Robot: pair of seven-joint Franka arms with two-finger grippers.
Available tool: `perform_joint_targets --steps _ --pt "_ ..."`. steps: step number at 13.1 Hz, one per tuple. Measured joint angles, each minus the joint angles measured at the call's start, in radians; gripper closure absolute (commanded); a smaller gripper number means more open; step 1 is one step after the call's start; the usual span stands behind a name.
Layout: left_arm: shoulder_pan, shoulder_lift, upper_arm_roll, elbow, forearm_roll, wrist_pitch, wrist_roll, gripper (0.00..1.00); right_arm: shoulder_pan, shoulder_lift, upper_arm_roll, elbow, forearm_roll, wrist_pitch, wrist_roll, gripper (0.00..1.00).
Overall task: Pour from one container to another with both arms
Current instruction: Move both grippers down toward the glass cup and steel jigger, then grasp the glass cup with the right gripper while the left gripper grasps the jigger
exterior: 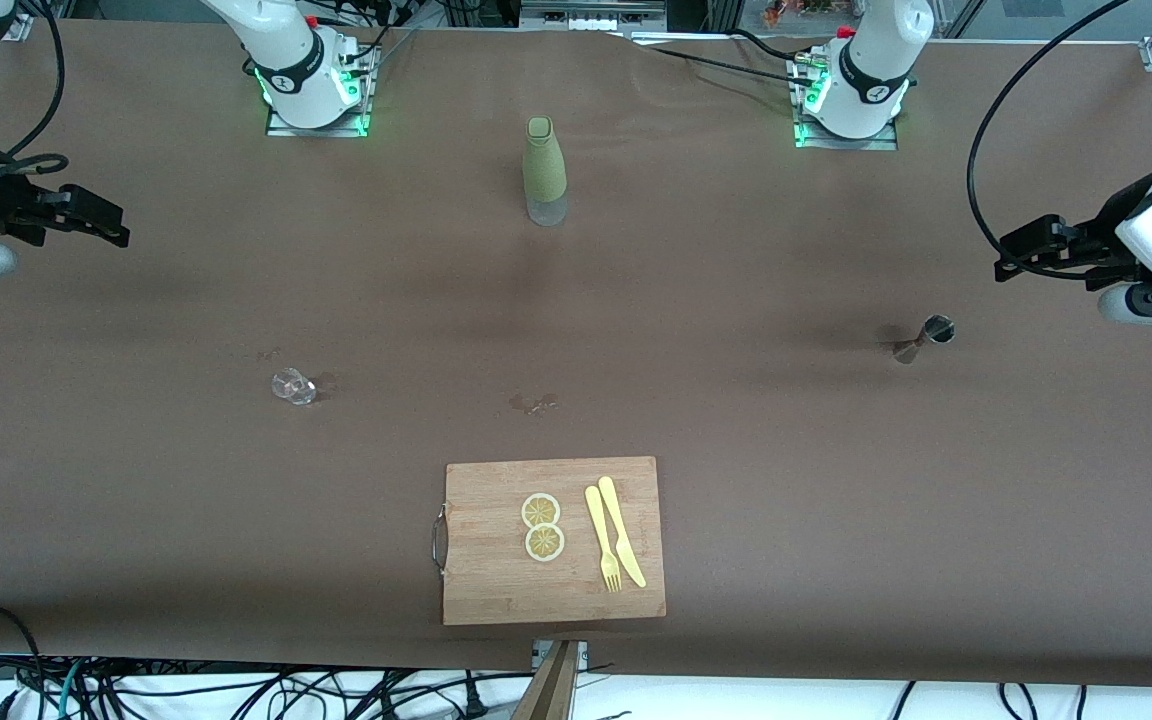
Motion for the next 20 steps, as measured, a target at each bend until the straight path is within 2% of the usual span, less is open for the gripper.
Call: perform_joint_targets --steps 1,4,7,9,12,14,20 --pt "0.000 -0.004 0.000 -0.008 0.000 0.002 0.000 0.00 0.000 0.011 -0.001 0.000 0.000 -0.002 -0.032 0.00" --pt "0.005 -0.004 0.001 -0.015 0.000 0.007 -0.001 0.00 -0.023 0.060 -0.029 -0.002 0.020 -0.022 -0.315 0.00" --pt "0.012 -0.004 0.002 -0.029 -0.004 -0.002 -0.001 0.00 -0.087 0.125 -0.060 -0.002 0.158 -0.030 -0.513 0.00" --pt "0.058 0.004 0.005 -0.038 -0.071 -0.029 0.025 0.00 -0.135 0.167 -0.064 -0.003 0.243 -0.031 -0.652 0.00" --pt "0.190 0.054 0.020 -0.066 -0.141 -0.033 0.351 0.00 -0.208 0.246 -0.066 -0.003 0.365 -0.031 -0.917 0.00" --pt "0.219 0.100 0.070 -0.087 -0.190 -0.033 0.587 0.00 -0.246 0.304 -0.066 -0.003 0.431 -0.030 -1.074 0.00" --pt "0.274 0.228 0.266 -0.224 -0.546 -0.035 1.322 0.00 -0.303 0.509 -0.067 0.010 0.665 0.000 -1.592 0.00"
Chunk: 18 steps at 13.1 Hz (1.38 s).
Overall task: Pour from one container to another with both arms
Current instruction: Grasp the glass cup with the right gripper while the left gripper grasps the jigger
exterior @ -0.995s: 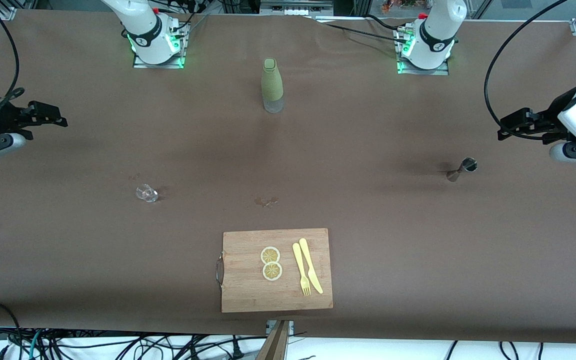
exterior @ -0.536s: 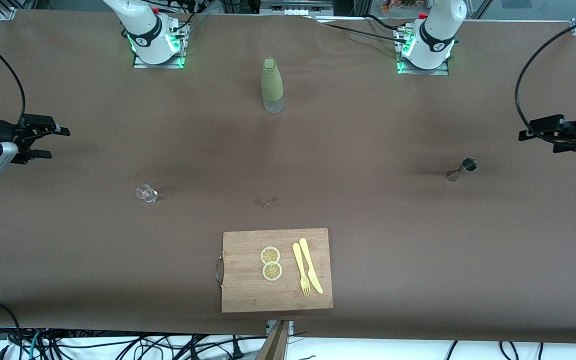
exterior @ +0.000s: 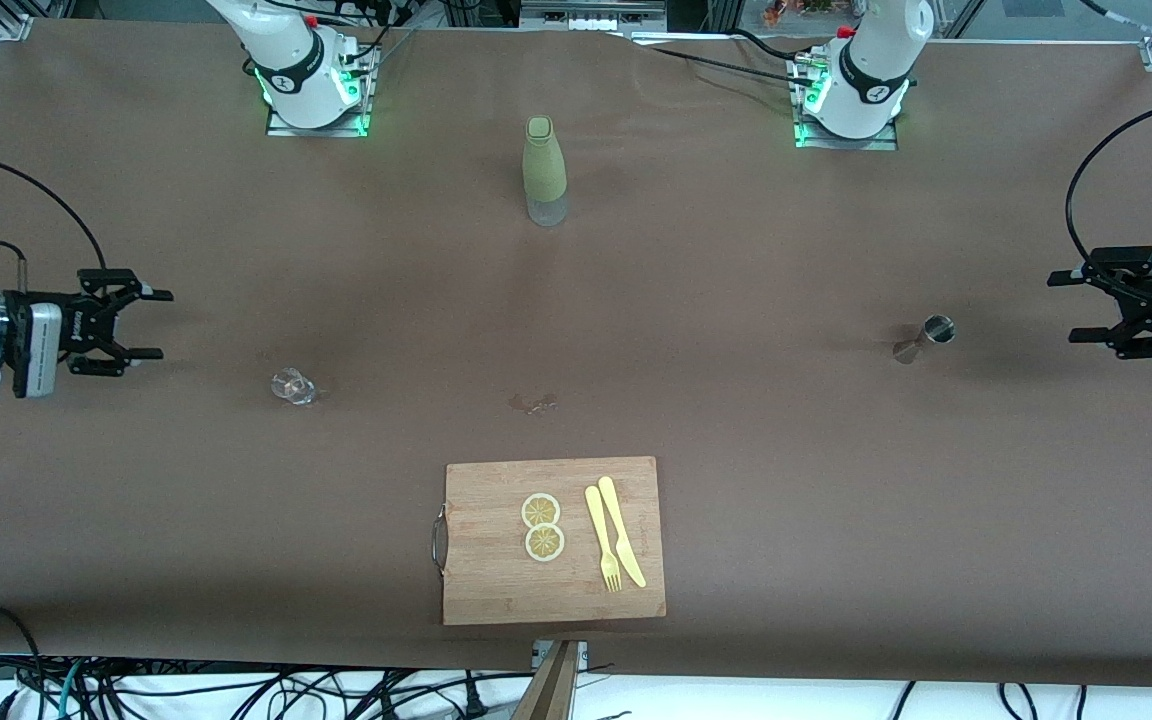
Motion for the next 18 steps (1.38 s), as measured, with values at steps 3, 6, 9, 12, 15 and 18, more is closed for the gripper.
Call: perform_joint_targets --steps 3,6,9,12,15,18 --pt "0.071 0.079 0.033 -0.057 -0.186 -0.020 0.372 0.00 -0.001 0.100 0.000 0.016 0.114 0.045 -0.249 0.00" --pt "0.136 0.198 0.033 -0.090 -0.302 -0.073 0.664 0.00 -0.001 0.177 0.001 0.022 0.235 0.087 -0.445 0.00" --pt "0.191 0.299 0.028 -0.128 -0.388 -0.087 0.911 0.00 0.000 0.258 0.004 0.020 0.351 0.095 -0.610 0.00" --pt "0.229 0.373 0.012 -0.133 -0.450 -0.119 1.078 0.00 0.007 0.309 0.010 -0.018 0.437 0.110 -0.737 0.00" --pt "0.237 0.423 -0.010 -0.155 -0.466 -0.123 1.211 0.00 0.028 0.314 0.015 -0.045 0.504 0.121 -0.822 0.00" --pt "0.237 0.483 -0.021 -0.176 -0.483 -0.123 1.325 0.00 0.066 0.320 0.016 -0.061 0.542 0.126 -0.865 0.00"
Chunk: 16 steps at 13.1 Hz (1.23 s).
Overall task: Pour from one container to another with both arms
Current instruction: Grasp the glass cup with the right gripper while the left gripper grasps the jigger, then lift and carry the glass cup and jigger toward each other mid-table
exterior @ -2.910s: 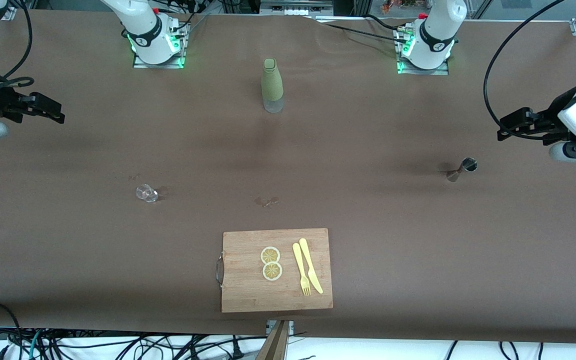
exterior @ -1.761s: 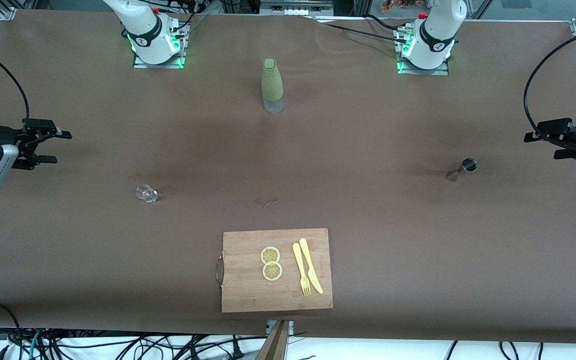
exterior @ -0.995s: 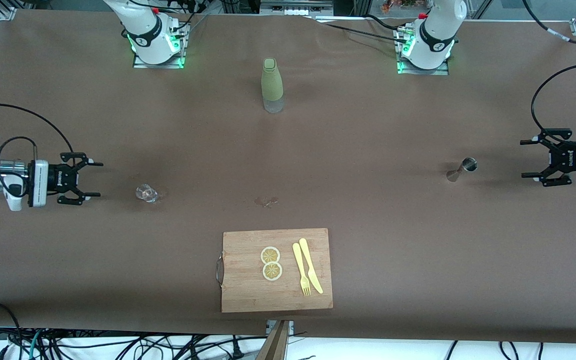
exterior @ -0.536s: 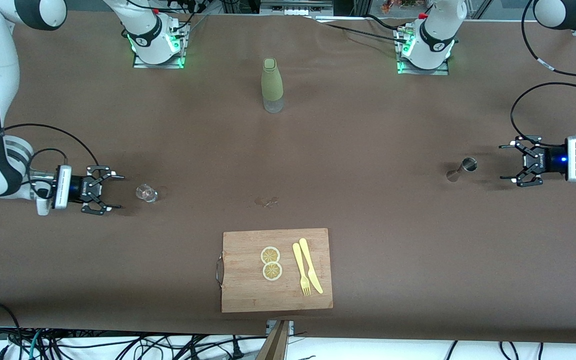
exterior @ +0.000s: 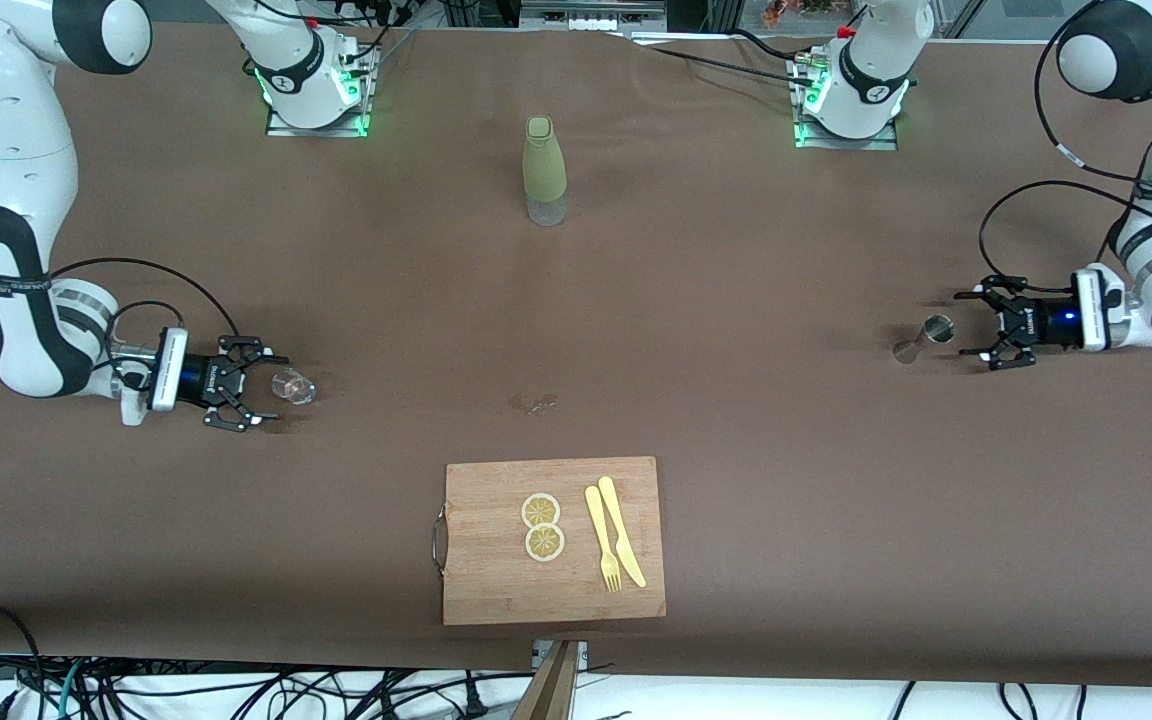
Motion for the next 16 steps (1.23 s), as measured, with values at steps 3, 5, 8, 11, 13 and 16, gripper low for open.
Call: perform_joint_targets --steps 3,5,8,11,13,16 --pt "0.000 0.027 -0.026 -0.001 -0.017 0.000 0.051 0.00 0.021 0.004 0.000 -0.037 0.017 0.004 -0.031 0.00" --pt "-0.002 0.029 -0.044 -0.001 -0.034 0.011 0.062 0.00 0.021 0.004 0.000 -0.041 0.018 0.004 -0.038 0.07" --pt "-0.003 0.039 -0.066 -0.001 -0.046 0.032 0.070 0.00 0.021 0.004 0.000 -0.041 0.022 0.004 -0.050 0.54" --pt "-0.005 0.046 -0.084 -0.001 -0.047 0.050 0.071 0.05 0.021 0.005 0.001 -0.041 0.024 0.004 -0.053 0.70" --pt "-0.006 0.050 -0.095 -0.001 -0.047 0.054 0.073 0.20 0.021 0.007 0.001 -0.041 0.034 0.004 -0.053 0.70" --pt "-0.006 0.051 -0.097 0.000 -0.047 0.057 0.075 0.26 0.021 0.010 0.002 -0.041 0.038 0.001 -0.053 0.70"
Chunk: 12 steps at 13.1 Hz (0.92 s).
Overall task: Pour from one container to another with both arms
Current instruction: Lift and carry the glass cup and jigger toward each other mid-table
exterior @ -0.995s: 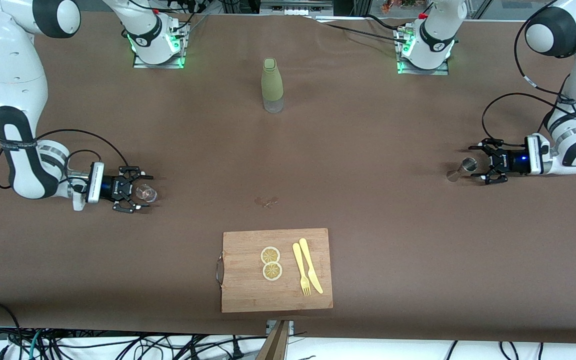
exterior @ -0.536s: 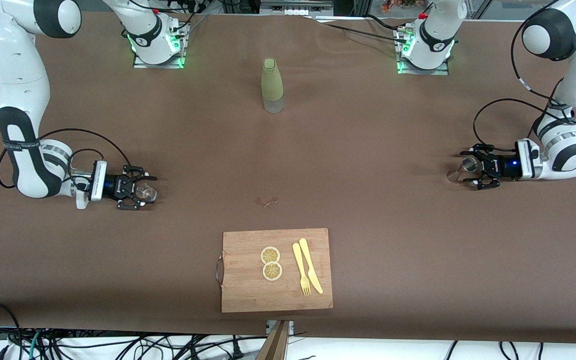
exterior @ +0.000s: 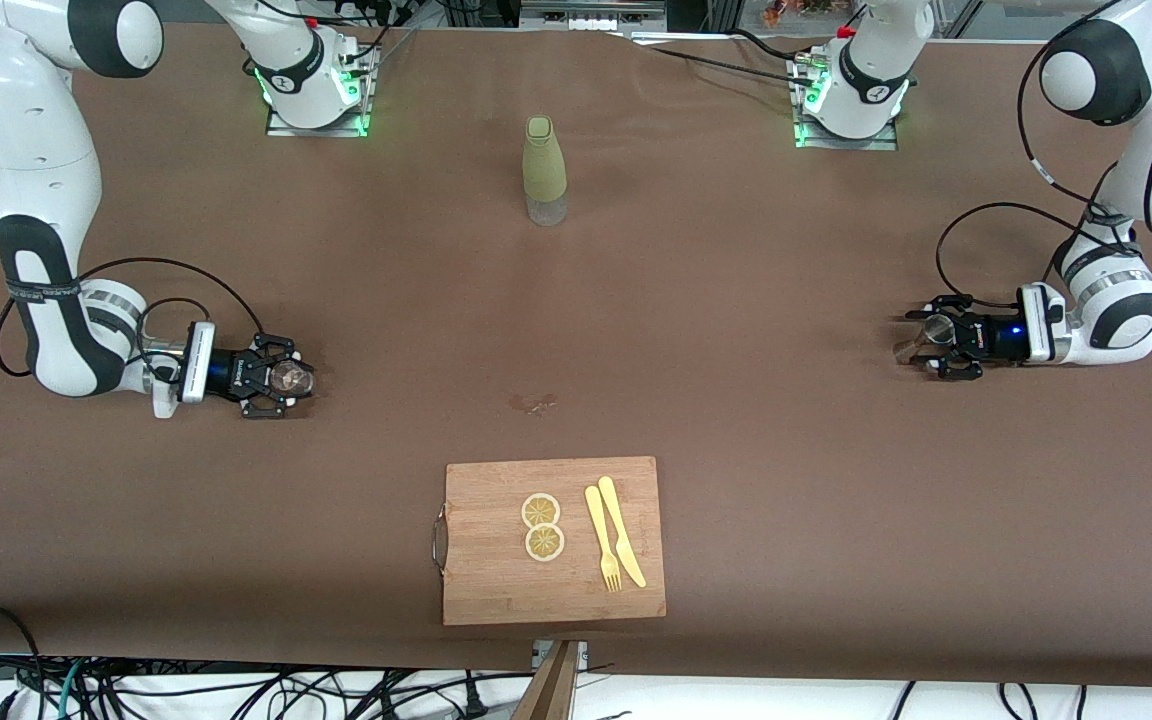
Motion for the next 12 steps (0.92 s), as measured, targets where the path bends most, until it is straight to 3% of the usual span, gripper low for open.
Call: perform_joint_targets --steps 2,3,4,5,6,7,10,12 --pt "0.000 0.000 0.001 0.003 0.000 0.001 0.001 0.25 0.000 0.000 0.000 0.001 0.011 -0.006 0.000 0.70" --pt "0.001 0.000 0.001 0.005 0.000 0.001 0.001 0.29 0.000 0.000 0.002 0.004 0.019 -0.009 0.000 0.70" --pt "0.002 0.000 0.002 0.006 0.000 0.001 0.001 0.46 -0.001 -0.001 0.007 0.013 0.025 -0.011 0.006 0.70" --pt "0.002 0.000 0.003 0.006 0.000 0.001 0.001 0.72 0.000 -0.002 0.016 0.028 0.028 -0.012 0.023 0.70" --pt "0.002 0.000 0.003 0.006 0.000 0.001 0.001 0.88 0.002 -0.006 0.026 0.044 0.029 -0.014 0.050 0.69" --pt "0.002 0.000 0.003 0.006 0.000 0.001 0.001 0.98 0.006 -0.011 0.038 0.062 0.029 -0.015 0.082 0.69" --pt "0.002 0.001 0.002 0.006 0.000 0.002 0.002 1.00 0.030 -0.033 0.076 0.100 0.029 -0.020 0.175 0.69" --pt "0.001 0.000 0.001 0.006 0.000 0.003 0.002 1.00 0.054 -0.046 0.097 0.120 0.029 -0.020 0.220 0.76"
